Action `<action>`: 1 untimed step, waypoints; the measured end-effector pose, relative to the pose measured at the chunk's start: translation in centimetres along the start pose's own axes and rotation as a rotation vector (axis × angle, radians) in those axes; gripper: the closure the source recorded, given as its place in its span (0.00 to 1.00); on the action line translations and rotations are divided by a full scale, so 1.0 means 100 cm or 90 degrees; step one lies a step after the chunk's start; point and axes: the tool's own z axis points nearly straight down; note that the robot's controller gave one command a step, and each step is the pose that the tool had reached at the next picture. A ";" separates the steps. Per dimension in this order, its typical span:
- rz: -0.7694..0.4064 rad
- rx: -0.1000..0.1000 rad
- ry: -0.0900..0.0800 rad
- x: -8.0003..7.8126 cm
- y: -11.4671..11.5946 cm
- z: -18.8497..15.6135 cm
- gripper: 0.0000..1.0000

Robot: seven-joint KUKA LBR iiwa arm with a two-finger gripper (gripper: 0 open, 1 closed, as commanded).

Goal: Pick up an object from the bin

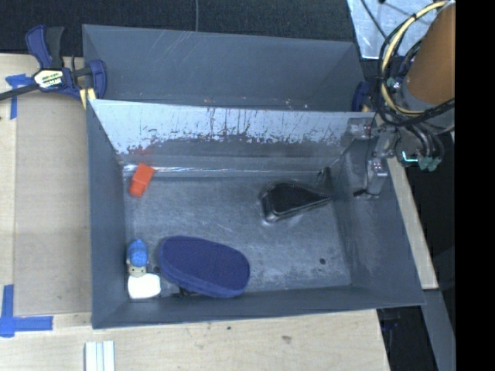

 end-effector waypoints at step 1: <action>-0.071 -0.002 0.001 0.029 0.054 0.087 0.00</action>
Offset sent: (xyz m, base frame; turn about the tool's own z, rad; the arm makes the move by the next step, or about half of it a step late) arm -0.0273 0.0518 -0.0832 -0.1094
